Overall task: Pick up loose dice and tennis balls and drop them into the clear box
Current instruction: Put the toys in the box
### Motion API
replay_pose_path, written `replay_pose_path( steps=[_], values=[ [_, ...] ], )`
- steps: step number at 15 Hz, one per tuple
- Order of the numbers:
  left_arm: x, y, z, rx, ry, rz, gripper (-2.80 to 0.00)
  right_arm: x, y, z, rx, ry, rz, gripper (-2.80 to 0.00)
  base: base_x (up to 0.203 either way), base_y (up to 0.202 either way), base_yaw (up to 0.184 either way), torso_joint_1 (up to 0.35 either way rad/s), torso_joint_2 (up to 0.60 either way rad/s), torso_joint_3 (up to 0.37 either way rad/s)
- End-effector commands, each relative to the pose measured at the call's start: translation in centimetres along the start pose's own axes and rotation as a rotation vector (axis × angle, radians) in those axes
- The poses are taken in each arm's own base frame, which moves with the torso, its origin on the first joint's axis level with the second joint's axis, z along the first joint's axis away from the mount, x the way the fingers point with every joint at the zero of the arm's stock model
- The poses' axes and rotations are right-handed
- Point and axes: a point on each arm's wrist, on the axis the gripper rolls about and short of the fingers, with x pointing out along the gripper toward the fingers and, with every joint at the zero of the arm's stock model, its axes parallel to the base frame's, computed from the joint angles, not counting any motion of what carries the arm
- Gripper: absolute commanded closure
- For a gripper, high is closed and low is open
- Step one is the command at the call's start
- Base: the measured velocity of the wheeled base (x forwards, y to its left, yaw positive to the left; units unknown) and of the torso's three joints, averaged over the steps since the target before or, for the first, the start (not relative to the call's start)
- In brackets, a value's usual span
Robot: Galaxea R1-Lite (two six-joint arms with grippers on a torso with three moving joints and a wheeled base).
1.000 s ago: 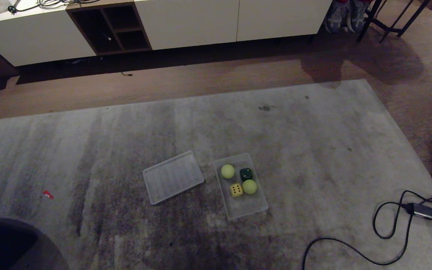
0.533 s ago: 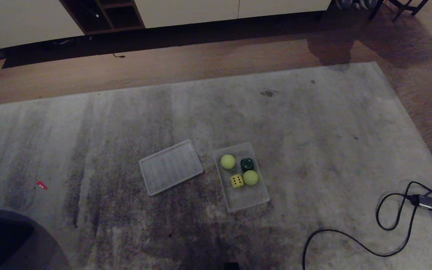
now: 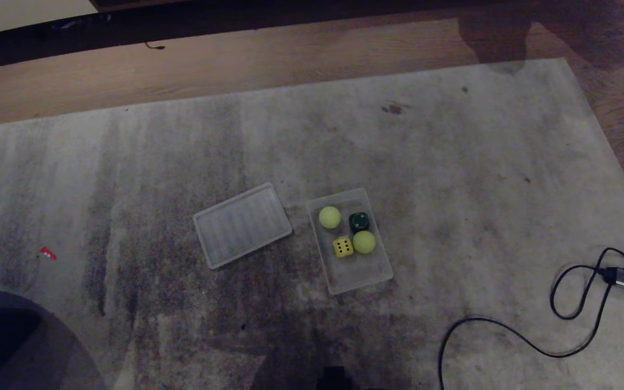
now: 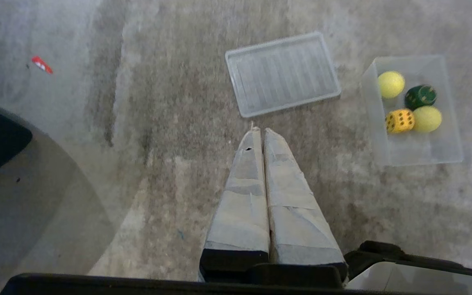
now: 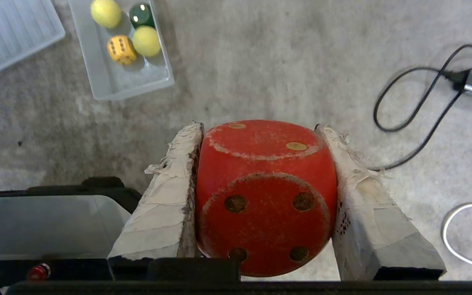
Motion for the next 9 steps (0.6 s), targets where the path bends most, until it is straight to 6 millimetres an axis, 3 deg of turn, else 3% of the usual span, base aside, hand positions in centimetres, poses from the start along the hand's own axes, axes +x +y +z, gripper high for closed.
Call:
replay_pose_path(
  steps=[1, 9],
  values=[
    [0.01, 0.00, 0.00, -0.001, 0.001, 0.001, 0.00, 0.01, 0.00, -0.01, 0.000, 0.003, 0.001, 0.00, 0.000, 0.000, 0.000, 0.002, 0.01, -0.194],
    [0.01, 0.00, 0.00, -0.001, 0.001, 0.001, 0.00, 0.01, 0.00, -0.01, 0.000, 0.003, 0.001, 0.00, 0.000, 0.000, 0.000, 0.002, 0.00, -0.198]
  ],
)
